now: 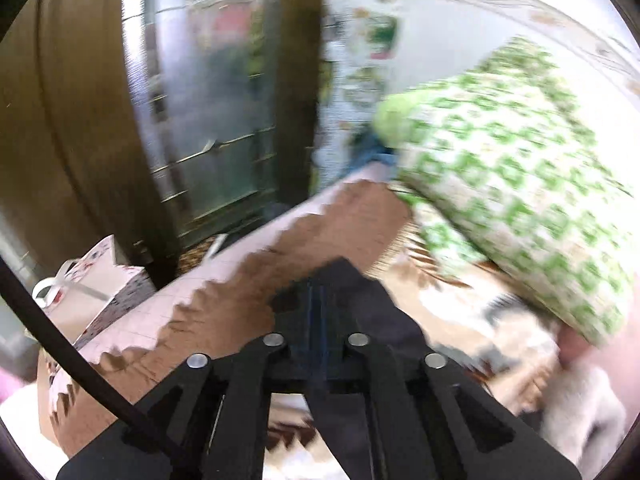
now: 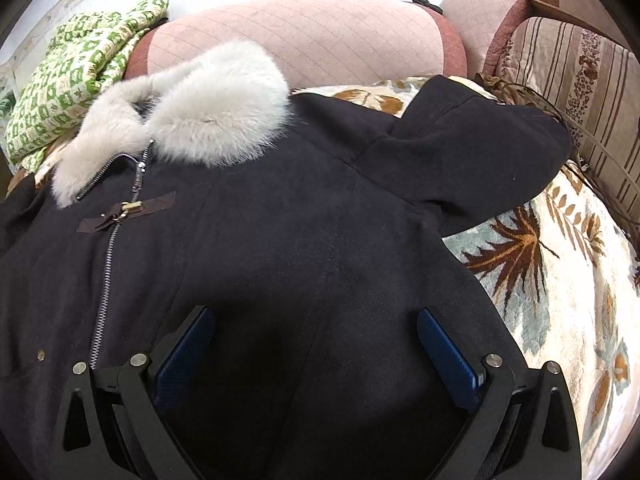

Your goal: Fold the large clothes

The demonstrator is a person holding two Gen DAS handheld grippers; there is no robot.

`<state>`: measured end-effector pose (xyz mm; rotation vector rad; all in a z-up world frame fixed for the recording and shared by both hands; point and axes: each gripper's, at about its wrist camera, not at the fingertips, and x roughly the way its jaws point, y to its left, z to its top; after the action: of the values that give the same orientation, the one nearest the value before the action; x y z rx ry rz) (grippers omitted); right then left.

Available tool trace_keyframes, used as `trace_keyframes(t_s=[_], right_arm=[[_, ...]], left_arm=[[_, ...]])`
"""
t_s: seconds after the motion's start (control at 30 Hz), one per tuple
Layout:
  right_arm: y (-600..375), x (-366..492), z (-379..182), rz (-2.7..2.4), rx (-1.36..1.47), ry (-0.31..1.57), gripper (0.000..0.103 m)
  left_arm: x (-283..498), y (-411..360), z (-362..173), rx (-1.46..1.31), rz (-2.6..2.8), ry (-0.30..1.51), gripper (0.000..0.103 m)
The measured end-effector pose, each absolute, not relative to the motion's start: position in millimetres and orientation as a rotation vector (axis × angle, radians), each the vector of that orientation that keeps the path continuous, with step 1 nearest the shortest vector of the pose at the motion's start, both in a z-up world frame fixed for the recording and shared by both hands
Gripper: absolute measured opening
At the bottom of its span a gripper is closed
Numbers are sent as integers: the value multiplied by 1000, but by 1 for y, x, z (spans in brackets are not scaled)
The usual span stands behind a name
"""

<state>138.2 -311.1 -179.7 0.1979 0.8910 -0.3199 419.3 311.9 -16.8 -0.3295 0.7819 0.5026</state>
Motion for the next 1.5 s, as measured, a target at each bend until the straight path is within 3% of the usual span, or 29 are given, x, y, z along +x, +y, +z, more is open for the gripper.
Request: trace_keyframes(t_s=[0.03, 0.1, 0.4, 0.47, 0.57, 0.73, 0.77, 0.8, 0.83, 0.93, 1.1, 1.3, 1.5], right_arm=[[-311, 138, -179, -318, 200, 888, 102], [-312, 135, -177, -309, 210, 883, 102], [-313, 134, -180, -315, 222, 896, 102], [-310, 138, -183, -317, 199, 913, 102], [-307, 144, -188, -316, 174, 929, 102], [-307, 149, -193, -312, 170, 946, 103], [-307, 149, -194, -312, 170, 947, 103], [-307, 149, -194, -311, 169, 949, 103], [-307, 149, -194, -312, 167, 951, 103], [-306, 149, -194, -315, 161, 953, 103], [-304, 150, -193, -319, 153, 950, 103], [-306, 136, -170, -274, 209, 848, 102], [-316, 120, -137, -270, 280, 700, 102]], left_arm=[[416, 307, -16, -332, 467, 790, 46], [409, 301, -19, -351, 425, 772, 80], [418, 362, -129, -560, 384, 926, 81], [423, 380, -158, -666, 333, 946, 80], [432, 388, -180, -786, 253, 958, 70], [461, 375, -186, -852, 188, 963, 64], [464, 370, -183, -837, 216, 965, 58], [467, 365, -180, -799, 246, 975, 33], [468, 356, -172, -739, 287, 983, 19], [462, 340, -148, -672, 315, 945, 10], [447, 292, -84, -565, 249, 886, 9], [402, 160, 2, -400, -28, 804, 9], [351, 1, 10, -319, -375, 852, 13]])
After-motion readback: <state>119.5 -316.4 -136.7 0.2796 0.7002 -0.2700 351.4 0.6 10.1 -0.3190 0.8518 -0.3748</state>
